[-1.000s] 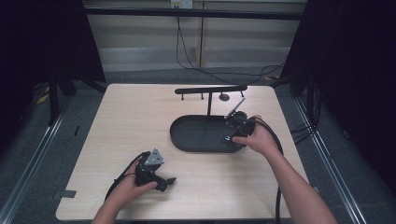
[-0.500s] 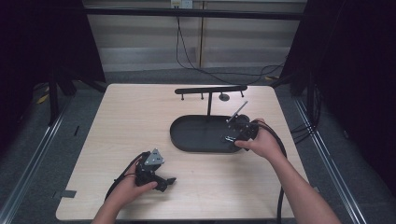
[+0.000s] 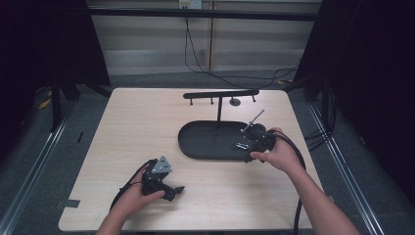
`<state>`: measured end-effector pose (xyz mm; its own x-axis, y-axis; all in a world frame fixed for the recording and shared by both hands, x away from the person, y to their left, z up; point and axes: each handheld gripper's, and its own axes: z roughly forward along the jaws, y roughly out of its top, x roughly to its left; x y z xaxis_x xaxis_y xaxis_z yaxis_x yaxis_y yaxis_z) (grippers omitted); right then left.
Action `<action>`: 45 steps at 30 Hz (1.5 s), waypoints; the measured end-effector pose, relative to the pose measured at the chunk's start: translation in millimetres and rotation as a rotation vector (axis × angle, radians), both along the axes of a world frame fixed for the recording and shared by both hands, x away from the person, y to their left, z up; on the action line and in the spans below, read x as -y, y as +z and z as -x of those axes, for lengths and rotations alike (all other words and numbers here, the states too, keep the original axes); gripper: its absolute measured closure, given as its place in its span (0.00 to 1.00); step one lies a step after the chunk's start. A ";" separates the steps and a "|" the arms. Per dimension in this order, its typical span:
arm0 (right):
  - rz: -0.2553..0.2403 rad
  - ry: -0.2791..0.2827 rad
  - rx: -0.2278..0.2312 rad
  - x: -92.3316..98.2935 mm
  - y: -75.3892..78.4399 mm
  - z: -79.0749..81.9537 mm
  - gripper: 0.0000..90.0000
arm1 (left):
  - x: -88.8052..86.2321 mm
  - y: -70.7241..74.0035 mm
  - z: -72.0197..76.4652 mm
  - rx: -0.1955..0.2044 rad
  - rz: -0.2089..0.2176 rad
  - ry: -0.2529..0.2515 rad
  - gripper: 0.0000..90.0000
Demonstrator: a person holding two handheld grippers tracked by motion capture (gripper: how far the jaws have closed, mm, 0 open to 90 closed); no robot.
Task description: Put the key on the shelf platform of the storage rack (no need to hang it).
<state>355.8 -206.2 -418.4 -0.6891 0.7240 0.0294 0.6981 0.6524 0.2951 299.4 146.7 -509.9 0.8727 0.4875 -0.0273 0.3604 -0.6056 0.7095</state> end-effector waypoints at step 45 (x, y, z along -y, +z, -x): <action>-0.001 -0.008 0.010 34.2 -15.8 36.6 0.35 | -0.3 0.2 0.3 0.002 -0.006 -0.005 0.05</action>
